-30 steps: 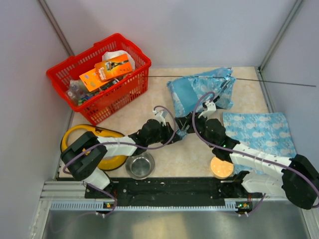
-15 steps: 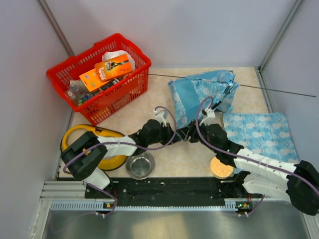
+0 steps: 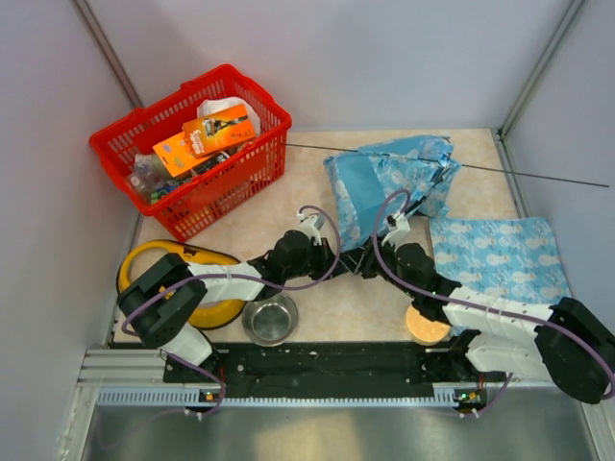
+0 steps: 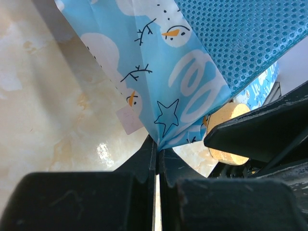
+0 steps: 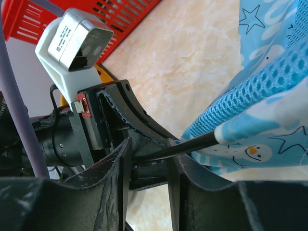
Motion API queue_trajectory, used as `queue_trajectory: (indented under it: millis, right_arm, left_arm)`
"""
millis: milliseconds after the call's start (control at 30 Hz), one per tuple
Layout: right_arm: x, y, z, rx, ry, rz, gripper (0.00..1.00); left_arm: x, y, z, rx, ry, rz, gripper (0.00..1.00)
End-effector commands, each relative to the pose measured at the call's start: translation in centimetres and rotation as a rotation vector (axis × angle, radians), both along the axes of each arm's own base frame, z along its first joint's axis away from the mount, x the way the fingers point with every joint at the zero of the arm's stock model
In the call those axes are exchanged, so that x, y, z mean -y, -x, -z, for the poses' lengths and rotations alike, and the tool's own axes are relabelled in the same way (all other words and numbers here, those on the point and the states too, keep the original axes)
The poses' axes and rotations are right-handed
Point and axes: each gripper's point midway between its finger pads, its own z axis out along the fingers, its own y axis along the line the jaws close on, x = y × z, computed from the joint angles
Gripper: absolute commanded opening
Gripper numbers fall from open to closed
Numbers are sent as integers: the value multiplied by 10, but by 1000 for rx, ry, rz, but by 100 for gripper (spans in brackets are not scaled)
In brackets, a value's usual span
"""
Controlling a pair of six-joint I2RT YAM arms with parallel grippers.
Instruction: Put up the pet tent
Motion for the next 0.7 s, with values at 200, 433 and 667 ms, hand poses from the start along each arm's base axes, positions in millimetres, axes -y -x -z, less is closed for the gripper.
queue_trajectory:
  millis: [200, 433, 667]
  right_arm:
    - [-4, -13, -22, 45, -55, 43, 0]
    - [30, -26, -49, 142, -97, 218, 0]
    - [61, -40, -72, 216, -122, 391, 0]
  left_arm:
    - [3, 11, 0, 14, 4, 65, 0]
    - [-6, 21, 7, 49, 8, 89, 0]
    - [-9, 29, 17, 86, 6, 133, 0]
